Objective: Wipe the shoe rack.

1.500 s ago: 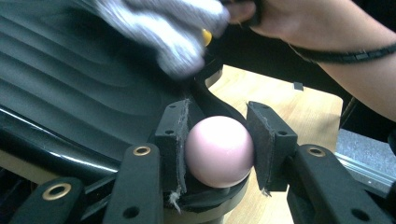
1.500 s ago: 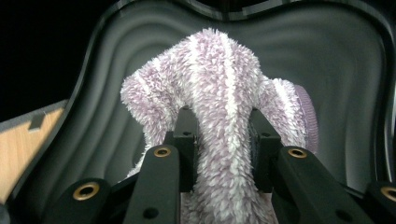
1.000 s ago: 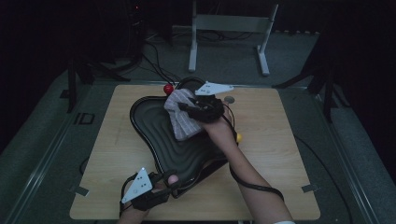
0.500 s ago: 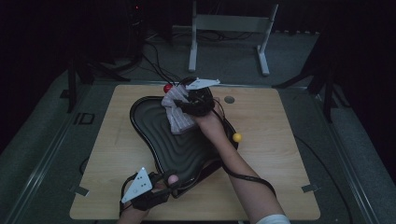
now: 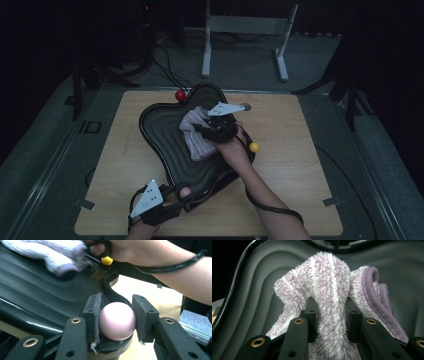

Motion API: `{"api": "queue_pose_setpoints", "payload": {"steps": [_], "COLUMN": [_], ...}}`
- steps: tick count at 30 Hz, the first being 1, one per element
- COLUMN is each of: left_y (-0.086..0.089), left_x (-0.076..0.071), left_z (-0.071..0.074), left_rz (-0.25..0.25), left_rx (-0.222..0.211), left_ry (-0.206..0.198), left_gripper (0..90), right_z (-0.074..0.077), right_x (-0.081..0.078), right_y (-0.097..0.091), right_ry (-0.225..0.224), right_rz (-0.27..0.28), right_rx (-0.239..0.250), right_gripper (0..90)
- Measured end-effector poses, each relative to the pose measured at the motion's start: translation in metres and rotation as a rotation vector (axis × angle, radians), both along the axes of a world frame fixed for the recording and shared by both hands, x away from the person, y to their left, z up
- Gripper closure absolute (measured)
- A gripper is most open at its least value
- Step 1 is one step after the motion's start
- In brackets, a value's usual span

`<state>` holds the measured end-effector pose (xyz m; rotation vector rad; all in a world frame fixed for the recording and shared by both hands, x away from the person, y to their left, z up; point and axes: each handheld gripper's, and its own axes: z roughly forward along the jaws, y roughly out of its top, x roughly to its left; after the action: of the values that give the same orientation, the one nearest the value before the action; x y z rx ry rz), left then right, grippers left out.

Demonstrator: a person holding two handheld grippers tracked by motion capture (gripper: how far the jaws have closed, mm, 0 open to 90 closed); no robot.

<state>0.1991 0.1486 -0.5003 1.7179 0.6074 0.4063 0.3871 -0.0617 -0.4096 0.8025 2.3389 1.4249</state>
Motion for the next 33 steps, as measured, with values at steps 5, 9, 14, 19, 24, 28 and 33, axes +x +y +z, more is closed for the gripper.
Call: {"api": "queue_pose_setpoints", "payload": {"steps": [5,9,14,19,24,28,33], "left_y": [0.0,0.0,0.0,0.0,0.0,-0.001,-0.001], "left_x": [0.0,0.0,0.0,0.0,0.0,-0.001,0.0], "left_z": [0.0,0.0,0.0,0.0,0.0,0.0,0.0], "left_rz": [0.002,0.002,0.003,0.003,0.004,0.005,0.005], "left_rx": [0.001,0.001,-0.004,-0.003,-0.004,-0.001,-0.001], "left_ry": [0.0,0.002,0.003,0.002,0.004,0.004,0.004], "left_gripper": [60.3,60.3,60.3,60.3,60.3,60.3,60.3], "right_z": [-0.011,-0.017,-0.024,-0.03,-0.035,-0.039,-0.042], "right_x": [-0.015,-0.025,-0.037,-0.048,-0.057,-0.062,-0.069], "right_y": [-0.012,-0.019,-0.027,-0.033,-0.039,-0.044,-0.047], "right_ry": [0.008,0.018,0.023,0.027,0.031,0.037,0.035], "right_rz": [0.015,0.021,0.022,0.033,0.044,0.05,0.052], "right_rx": [0.004,0.0,0.002,-0.01,-0.019,-0.02,-0.026], "right_gripper": [70.2,70.1,70.1,70.1,70.1,70.1,70.1]}}
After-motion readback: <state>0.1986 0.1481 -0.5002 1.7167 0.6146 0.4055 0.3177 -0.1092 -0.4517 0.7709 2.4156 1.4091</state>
